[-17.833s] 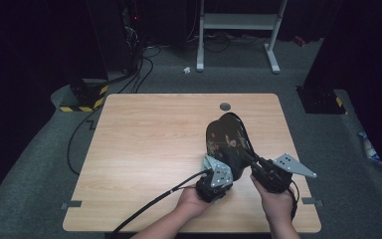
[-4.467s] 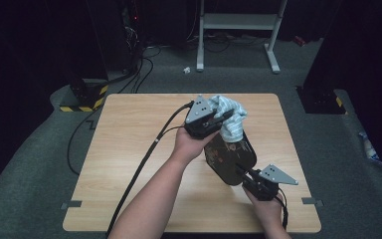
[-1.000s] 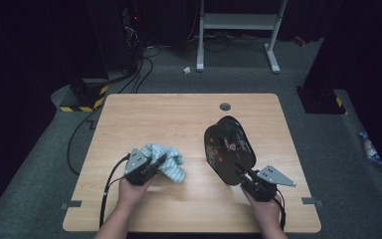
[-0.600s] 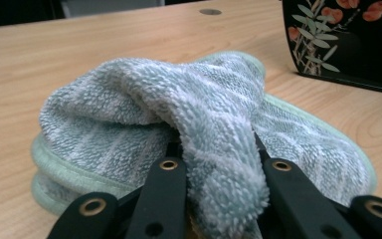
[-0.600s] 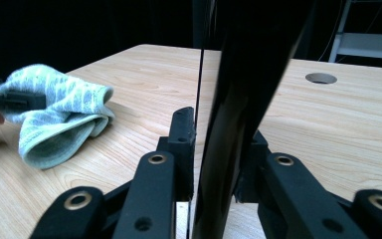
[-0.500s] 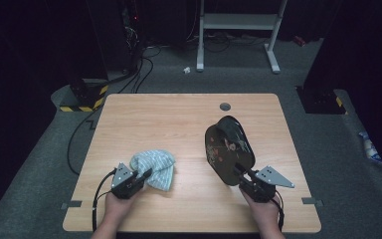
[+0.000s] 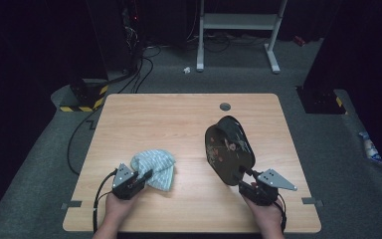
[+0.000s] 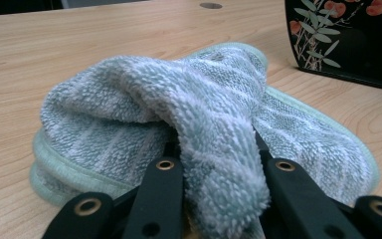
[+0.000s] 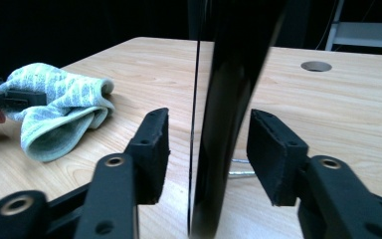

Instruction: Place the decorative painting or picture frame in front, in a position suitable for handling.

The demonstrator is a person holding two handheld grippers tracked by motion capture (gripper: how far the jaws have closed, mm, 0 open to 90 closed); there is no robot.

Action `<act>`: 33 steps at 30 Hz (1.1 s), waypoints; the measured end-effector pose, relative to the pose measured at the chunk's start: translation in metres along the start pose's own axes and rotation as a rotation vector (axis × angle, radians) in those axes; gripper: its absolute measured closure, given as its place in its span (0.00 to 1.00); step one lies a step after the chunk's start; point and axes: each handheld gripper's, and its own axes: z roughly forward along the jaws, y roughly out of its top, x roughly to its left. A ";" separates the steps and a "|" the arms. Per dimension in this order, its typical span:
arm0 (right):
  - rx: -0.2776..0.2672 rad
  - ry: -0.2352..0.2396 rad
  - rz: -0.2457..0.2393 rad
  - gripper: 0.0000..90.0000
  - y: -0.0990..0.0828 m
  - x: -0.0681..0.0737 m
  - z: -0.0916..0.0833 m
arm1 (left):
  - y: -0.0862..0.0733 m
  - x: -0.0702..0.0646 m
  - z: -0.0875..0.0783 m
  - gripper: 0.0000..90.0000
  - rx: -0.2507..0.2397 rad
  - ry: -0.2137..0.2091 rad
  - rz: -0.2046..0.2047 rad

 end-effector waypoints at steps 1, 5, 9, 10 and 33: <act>0.002 0.003 0.008 0.55 -0.001 -0.001 -0.002 | 0.000 0.000 0.000 0.85 -0.001 -0.004 0.003; 0.025 0.011 0.038 0.51 -0.006 -0.003 -0.005 | 0.000 0.001 0.001 0.85 -0.003 -0.004 -0.009; 0.045 0.011 0.040 0.52 -0.012 0.001 -0.005 | 0.001 0.001 0.001 0.85 -0.006 -0.007 -0.005; 0.052 0.020 0.039 0.52 -0.015 0.002 -0.004 | 0.001 0.001 0.001 0.85 -0.006 -0.009 -0.005; 0.102 0.085 0.000 0.57 -0.025 0.024 0.008 | 0.001 0.000 0.002 0.85 -0.004 -0.013 0.003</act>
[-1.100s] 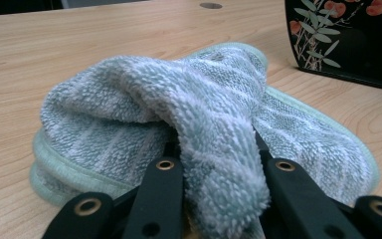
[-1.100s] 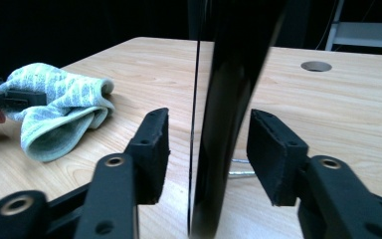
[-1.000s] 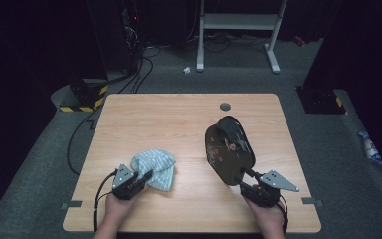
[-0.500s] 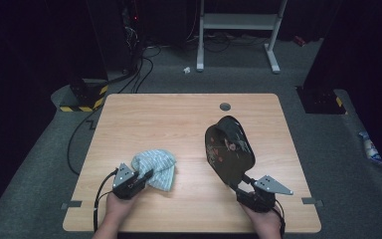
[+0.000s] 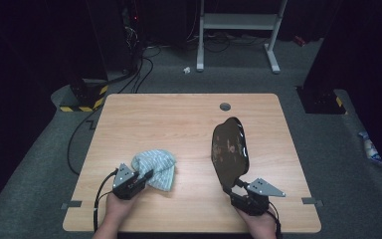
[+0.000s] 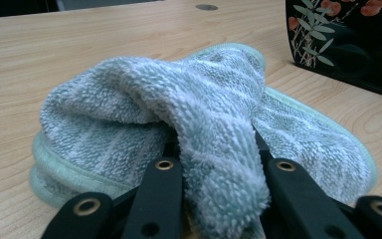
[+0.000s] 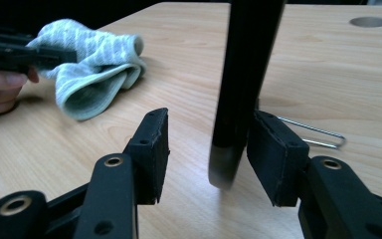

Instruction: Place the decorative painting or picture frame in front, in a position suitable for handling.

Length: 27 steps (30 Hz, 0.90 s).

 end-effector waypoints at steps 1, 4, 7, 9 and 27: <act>0.004 0.004 -0.002 0.57 0.000 0.001 0.001 | 0.000 0.000 0.000 0.85 -0.001 0.000 0.001; 0.008 0.020 -0.012 0.56 -0.001 0.003 0.003 | 0.000 0.000 0.000 0.85 0.001 0.001 -0.001; 0.015 0.028 -0.016 0.56 -0.001 0.006 0.005 | 0.000 0.000 0.000 0.85 0.000 0.002 0.004; 0.018 0.036 -0.017 0.55 -0.002 0.008 0.007 | 0.000 0.000 0.000 0.85 0.001 0.002 0.003; 0.057 0.110 -0.058 0.53 0.000 0.027 0.035 | -0.001 -0.002 -0.001 0.84 0.002 0.007 0.017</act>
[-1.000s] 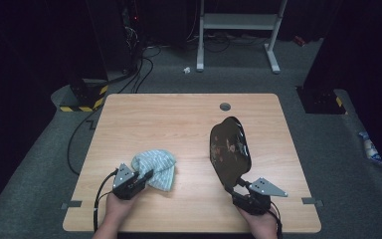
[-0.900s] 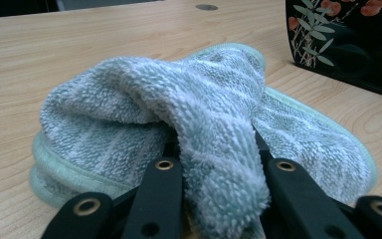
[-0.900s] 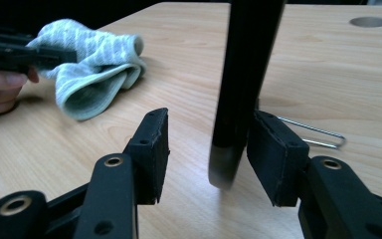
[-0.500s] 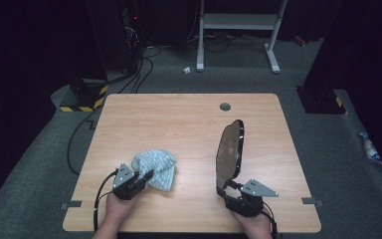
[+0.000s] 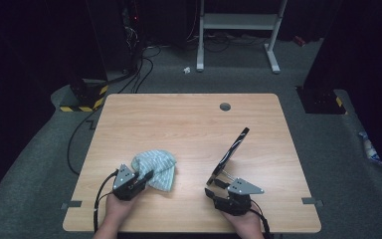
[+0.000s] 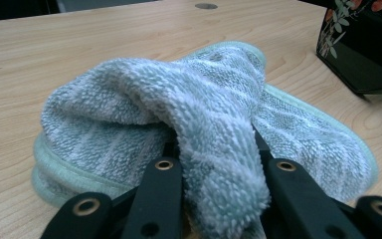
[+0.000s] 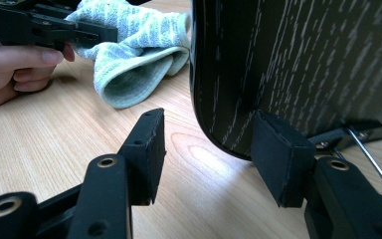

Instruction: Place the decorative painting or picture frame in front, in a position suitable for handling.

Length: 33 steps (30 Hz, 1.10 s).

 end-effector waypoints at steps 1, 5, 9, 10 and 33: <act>0.001 0.002 0.001 0.53 0.000 0.000 0.001 | 0.000 0.000 0.000 0.84 0.001 0.000 -0.001; 0.005 0.008 -0.012 0.53 0.001 0.002 0.005 | 0.000 -0.001 0.000 0.84 0.004 0.003 0.001; 0.006 0.002 -0.015 0.52 0.001 0.001 0.002 | 0.000 0.000 0.000 0.84 0.006 0.002 0.001; 0.005 -0.002 -0.017 0.52 0.001 0.000 -0.001 | 0.000 0.000 0.000 0.84 0.005 0.002 0.001; 0.260 -0.217 -0.010 0.76 0.003 -0.068 -0.005 | 0.000 -0.001 0.000 0.84 0.004 -0.001 0.001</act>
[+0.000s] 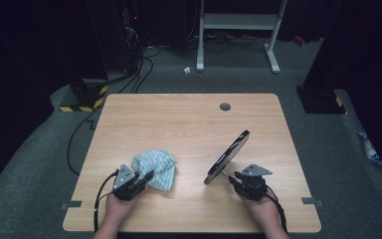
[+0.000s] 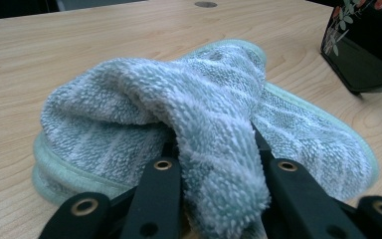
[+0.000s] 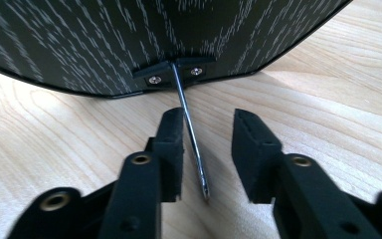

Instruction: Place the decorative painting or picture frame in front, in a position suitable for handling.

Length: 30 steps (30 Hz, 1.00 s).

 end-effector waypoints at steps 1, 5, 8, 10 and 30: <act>0.011 0.009 -0.002 0.77 0.000 -0.001 0.002 | 0.000 0.000 0.000 0.84 0.000 0.000 0.000; 0.025 0.026 -0.023 0.85 0.000 0.000 0.006 | 0.000 0.000 0.000 0.83 -0.001 0.000 -0.001; 0.027 0.036 -0.029 0.91 0.000 0.001 0.007 | 0.000 0.000 0.000 0.83 -0.001 0.002 0.003; 0.024 0.033 -0.044 0.92 0.000 0.001 0.007 | 0.000 -0.001 0.000 0.83 -0.001 0.003 0.006; 0.003 -0.016 -0.035 0.88 0.005 0.003 0.013 | 0.000 -0.002 -0.001 0.85 -0.008 0.003 0.020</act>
